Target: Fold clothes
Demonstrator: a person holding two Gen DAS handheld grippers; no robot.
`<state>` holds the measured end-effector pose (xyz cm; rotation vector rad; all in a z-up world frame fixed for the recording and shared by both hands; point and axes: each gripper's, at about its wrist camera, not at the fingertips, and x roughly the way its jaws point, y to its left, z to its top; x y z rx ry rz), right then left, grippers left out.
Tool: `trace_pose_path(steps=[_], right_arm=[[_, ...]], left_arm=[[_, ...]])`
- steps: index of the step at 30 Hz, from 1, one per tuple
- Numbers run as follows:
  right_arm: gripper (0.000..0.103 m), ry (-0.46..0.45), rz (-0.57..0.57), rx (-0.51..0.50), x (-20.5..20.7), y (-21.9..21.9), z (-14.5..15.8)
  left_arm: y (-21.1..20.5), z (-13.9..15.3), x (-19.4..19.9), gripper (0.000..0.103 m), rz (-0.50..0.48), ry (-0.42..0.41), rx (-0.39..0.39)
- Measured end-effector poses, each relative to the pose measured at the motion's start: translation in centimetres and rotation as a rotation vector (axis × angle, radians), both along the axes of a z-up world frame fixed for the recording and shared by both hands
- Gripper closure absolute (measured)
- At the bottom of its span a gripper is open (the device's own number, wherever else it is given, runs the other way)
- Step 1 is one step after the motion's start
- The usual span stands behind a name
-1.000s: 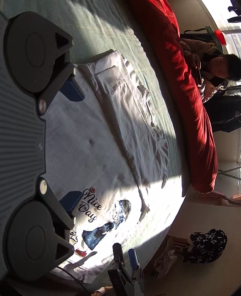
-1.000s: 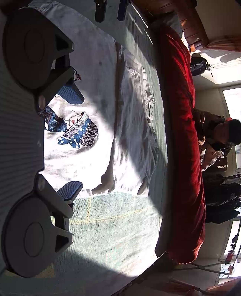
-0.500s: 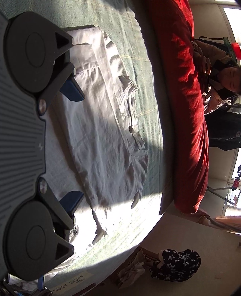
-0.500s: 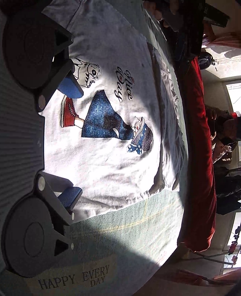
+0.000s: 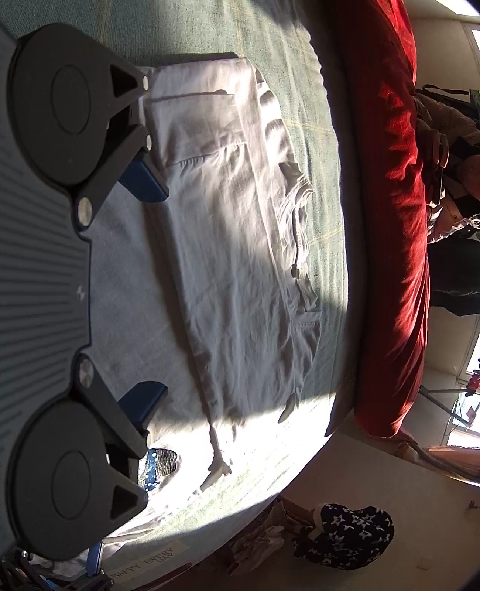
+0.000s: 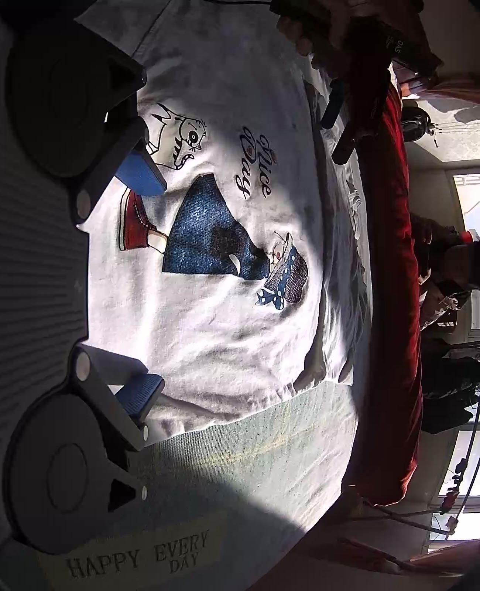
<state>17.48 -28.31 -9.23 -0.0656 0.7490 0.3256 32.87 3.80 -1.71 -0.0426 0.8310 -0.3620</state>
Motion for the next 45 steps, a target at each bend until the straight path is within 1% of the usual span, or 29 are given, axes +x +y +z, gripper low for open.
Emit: trace_pose_path(steps=[2,4,7,11,13,16,17,19,23,27,33,35,38,39,42,45], right_arm=[[0.000,0.009,-0.011,0.013,-0.4,0.1,0.5],[0.000,0.016,-0.016,0.034,-0.9,0.1,1.0],[0.000,0.018,-0.001,0.076,-2.1,0.6,1.6],[0.000,0.013,0.029,0.072,-3.4,1.6,1.6],[0.000,0.016,0.039,0.074,-3.9,1.9,1.4],[0.000,0.014,0.042,0.054,-4.4,2.0,0.8],[0.000,0.010,0.044,0.049,-4.6,2.0,0.6],[0.000,-0.002,0.049,0.044,-4.9,1.9,0.4],[0.000,-0.023,0.058,0.032,-5.3,1.9,0.0],[0.000,-0.056,0.076,-0.021,-5.7,2.5,-0.5],[0.000,-0.058,0.095,-0.021,-6.0,2.1,-0.4],[0.000,-0.061,0.098,-0.026,-6.1,2.2,-0.5],[0.000,-0.067,0.097,-0.029,-6.2,2.2,-0.6],[0.000,-0.068,0.097,-0.030,-6.2,2.2,-0.6],[0.000,-0.068,0.097,-0.030,-6.4,2.2,-0.6],[0.000,-0.071,0.101,-0.032,-6.6,2.0,-0.6]], left_arm=[[0.0,1.5,-2.5,0.001,-0.030,-0.023,0.021],[-0.2,2.3,-5.2,0.001,-0.064,-0.034,0.031],[-1.0,2.4,-9.4,0.001,-0.106,-0.053,0.064],[-2.3,-0.1,-13.7,0.001,-0.128,-0.055,0.111],[-2.4,-1.7,-15.0,0.001,-0.120,-0.020,0.092],[-1.9,-4.3,-16.7,0.001,-0.062,0.042,0.043],[-1.7,-4.8,-17.4,0.001,-0.044,0.038,0.036],[-1.3,-5.0,-18.6,0.001,-0.019,0.000,0.029],[-0.8,-5.2,-19.7,0.001,0.031,-0.010,0.017],[-1.4,-5.4,-20.5,0.001,0.046,-0.030,0.063],[-1.8,-4.6,-21.6,0.001,0.092,-0.047,0.088],[-1.6,-4.1,-22.2,0.001,0.086,-0.074,0.074],[-0.9,-4.3,-22.4,0.001,0.096,-0.050,0.022],[-0.5,-4.6,-22.4,0.001,0.114,-0.032,0.009],[0.4,-4.9,-22.9,0.001,0.134,-0.027,-0.010],[1.1,-4.2,-23.2,0.001,0.159,-0.017,-0.026]])
